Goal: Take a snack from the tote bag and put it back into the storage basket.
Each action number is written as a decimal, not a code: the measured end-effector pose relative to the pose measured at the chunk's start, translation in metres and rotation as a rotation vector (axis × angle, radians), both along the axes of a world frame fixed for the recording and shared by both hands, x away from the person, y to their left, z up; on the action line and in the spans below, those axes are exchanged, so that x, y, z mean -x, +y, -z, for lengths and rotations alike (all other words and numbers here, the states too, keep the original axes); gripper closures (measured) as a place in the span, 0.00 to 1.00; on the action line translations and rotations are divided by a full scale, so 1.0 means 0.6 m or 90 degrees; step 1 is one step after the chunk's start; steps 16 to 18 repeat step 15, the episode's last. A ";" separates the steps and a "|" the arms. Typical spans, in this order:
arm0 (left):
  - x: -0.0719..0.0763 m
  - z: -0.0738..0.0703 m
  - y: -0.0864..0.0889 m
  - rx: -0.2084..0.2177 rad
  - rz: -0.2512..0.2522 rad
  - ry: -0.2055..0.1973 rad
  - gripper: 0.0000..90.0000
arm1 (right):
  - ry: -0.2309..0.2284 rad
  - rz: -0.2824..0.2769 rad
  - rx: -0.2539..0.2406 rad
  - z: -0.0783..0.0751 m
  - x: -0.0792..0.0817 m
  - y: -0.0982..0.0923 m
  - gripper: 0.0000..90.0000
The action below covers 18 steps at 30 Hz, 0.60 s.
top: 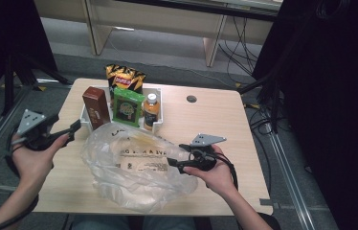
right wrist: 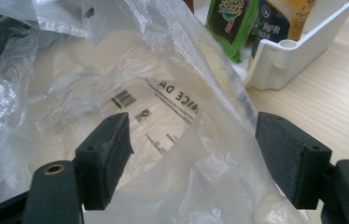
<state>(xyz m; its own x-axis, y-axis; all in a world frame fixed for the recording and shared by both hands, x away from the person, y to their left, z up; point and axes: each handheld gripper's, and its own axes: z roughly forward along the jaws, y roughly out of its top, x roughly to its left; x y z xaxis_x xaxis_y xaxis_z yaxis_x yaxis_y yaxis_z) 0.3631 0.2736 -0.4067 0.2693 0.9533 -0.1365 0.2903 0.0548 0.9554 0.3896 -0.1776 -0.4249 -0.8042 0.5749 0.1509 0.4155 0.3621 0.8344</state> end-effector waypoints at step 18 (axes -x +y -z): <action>0.109 0.055 0.006 0.008 0.018 0.042 0.28 | -0.014 -0.018 0.001 -0.004 0.003 0.000 0.30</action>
